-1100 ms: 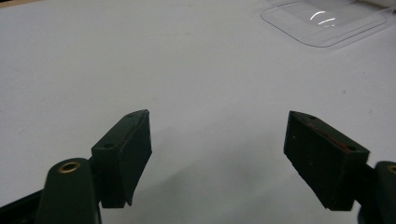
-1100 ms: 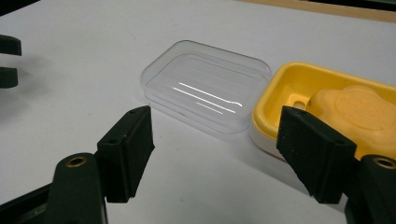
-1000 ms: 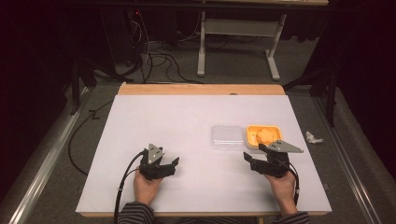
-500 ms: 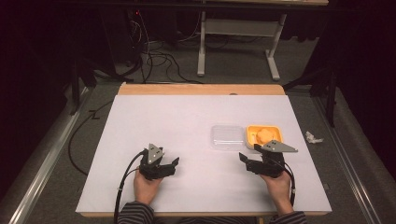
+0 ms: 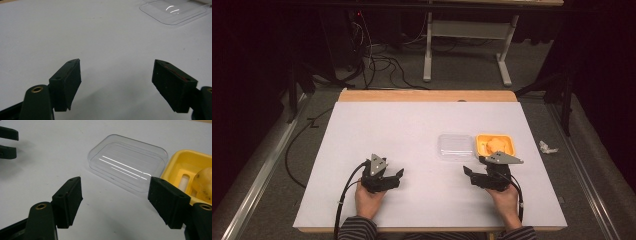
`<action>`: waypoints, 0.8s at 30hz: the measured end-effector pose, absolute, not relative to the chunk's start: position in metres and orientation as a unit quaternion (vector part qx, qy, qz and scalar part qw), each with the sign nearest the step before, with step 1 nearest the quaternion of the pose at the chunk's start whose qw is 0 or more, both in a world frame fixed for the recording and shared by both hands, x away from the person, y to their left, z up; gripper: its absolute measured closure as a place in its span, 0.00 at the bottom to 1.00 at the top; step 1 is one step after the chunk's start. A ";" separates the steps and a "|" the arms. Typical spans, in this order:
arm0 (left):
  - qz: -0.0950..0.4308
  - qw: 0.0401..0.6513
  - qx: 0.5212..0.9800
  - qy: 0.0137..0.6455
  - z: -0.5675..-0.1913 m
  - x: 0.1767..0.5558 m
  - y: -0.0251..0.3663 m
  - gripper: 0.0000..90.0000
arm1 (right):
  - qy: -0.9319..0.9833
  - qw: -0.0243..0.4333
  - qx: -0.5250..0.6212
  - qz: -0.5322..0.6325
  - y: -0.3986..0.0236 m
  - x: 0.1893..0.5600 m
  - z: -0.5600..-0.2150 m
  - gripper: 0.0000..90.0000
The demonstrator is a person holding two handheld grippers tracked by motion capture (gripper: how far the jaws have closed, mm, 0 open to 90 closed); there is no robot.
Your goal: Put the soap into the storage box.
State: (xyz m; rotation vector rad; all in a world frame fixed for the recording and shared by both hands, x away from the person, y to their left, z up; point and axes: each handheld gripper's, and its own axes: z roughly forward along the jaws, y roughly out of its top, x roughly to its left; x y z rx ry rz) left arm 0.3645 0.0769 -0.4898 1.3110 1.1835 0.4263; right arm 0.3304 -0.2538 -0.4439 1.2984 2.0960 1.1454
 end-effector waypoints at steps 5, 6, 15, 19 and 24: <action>0.184 0.615 0.568 0.514 -0.490 0.365 0.077 0.27 | 0.755 0.207 0.465 0.413 -0.250 0.331 -0.447 0.32; 0.185 0.615 0.569 0.514 -0.490 0.365 0.077 0.27 | 0.757 0.206 0.464 0.411 -0.249 0.331 -0.448 0.32; 0.184 0.615 0.569 0.513 -0.490 0.364 0.077 0.27 | 0.764 0.203 0.461 0.404 -0.241 0.332 -0.453 0.32; 0.185 0.615 0.569 0.513 -0.490 0.364 0.077 0.27 | 0.770 0.205 0.459 0.394 -0.238 0.333 -0.458 0.33; 0.184 0.616 0.567 0.515 -0.490 0.365 0.077 0.27 | 0.772 0.208 0.458 0.388 -0.234 0.335 -0.462 0.33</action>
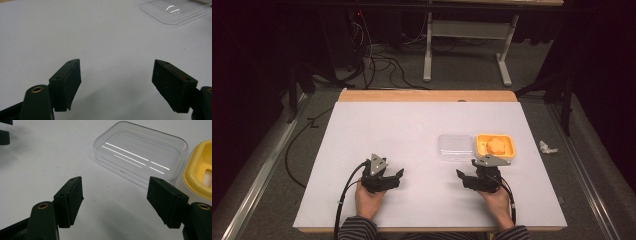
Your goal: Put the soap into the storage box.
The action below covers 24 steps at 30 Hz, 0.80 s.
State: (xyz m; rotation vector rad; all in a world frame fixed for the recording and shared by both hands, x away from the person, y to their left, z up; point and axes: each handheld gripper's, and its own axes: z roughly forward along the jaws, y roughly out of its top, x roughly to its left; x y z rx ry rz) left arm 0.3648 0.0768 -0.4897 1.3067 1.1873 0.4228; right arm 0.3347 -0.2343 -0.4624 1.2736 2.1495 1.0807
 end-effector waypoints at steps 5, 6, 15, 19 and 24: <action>0.184 0.616 0.567 0.515 -0.490 0.365 0.077 0.27 | 0.779 0.206 0.457 0.377 -0.231 0.337 -0.468 0.33; 0.184 0.615 0.567 0.515 -0.490 0.365 0.077 0.27 | 0.779 0.207 0.457 0.376 -0.230 0.337 -0.468 0.33; 0.184 0.616 0.567 0.515 -0.490 0.365 0.077 0.27 | 0.783 0.213 0.457 0.365 -0.227 0.338 -0.472 0.33; 0.183 0.615 0.567 0.516 -0.490 0.365 0.077 0.27 | 0.784 0.216 0.455 0.363 -0.227 0.338 -0.474 0.33; 0.183 0.616 0.567 0.516 -0.490 0.365 0.077 0.27 | 0.784 0.217 0.459 0.359 -0.226 0.339 -0.477 0.33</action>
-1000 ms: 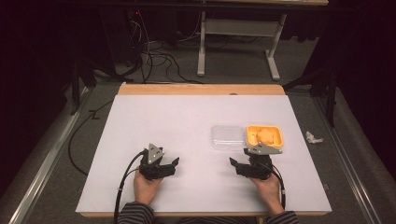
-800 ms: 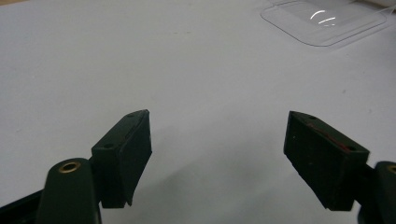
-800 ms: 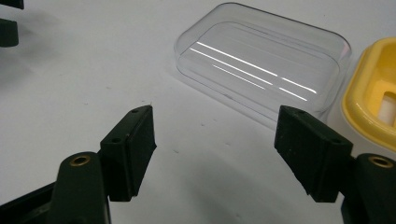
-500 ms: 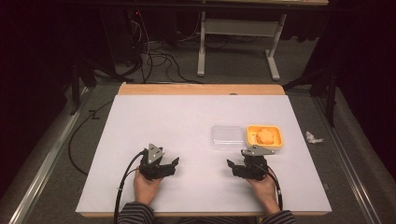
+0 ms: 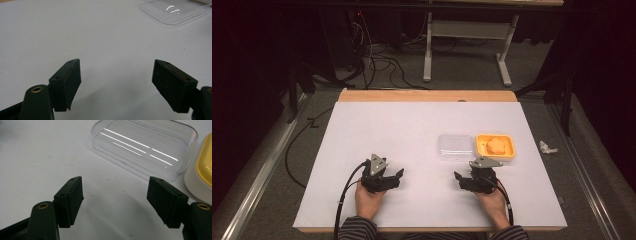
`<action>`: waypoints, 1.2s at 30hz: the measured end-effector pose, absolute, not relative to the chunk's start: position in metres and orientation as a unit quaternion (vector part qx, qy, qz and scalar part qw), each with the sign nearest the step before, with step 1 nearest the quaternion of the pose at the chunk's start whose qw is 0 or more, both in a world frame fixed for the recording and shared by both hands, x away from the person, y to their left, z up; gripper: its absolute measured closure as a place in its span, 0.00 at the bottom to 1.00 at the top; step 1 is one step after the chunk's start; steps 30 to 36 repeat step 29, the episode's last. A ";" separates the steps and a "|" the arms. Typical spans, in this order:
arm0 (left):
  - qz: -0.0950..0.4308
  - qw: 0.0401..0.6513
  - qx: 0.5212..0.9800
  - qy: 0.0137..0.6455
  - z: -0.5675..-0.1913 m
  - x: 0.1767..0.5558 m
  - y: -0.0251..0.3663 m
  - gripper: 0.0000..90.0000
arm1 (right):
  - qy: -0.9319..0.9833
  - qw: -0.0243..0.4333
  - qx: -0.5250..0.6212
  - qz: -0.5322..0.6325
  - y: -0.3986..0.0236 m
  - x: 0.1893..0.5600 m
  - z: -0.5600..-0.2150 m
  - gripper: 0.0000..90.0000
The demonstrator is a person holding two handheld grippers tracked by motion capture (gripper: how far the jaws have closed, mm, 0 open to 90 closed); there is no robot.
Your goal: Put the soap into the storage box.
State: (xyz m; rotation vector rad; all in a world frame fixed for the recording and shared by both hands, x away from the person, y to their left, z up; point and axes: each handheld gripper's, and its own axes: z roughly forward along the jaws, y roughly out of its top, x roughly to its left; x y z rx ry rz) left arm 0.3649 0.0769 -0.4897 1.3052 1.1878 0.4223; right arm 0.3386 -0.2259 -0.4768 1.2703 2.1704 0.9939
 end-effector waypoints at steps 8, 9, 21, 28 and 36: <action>0.182 0.615 0.567 0.516 -0.490 0.365 0.077 0.27 | 0.782 0.220 0.456 0.363 -0.226 0.337 -0.479 0.33; 0.182 0.615 0.567 0.516 -0.490 0.365 0.077 0.27 | 0.780 0.219 0.458 0.365 -0.227 0.337 -0.479 0.33; 0.181 0.615 0.564 0.520 -0.490 0.366 0.077 0.27 | 0.772 0.231 0.457 0.376 -0.228 0.333 -0.479 0.33; 0.182 0.615 0.563 0.521 -0.490 0.366 0.077 0.27 | 0.774 0.227 0.456 0.376 -0.228 0.334 -0.480 0.35; 0.182 0.615 0.563 0.521 -0.490 0.366 0.077 0.27 | 0.775 0.226 0.455 0.375 -0.228 0.334 -0.480 0.35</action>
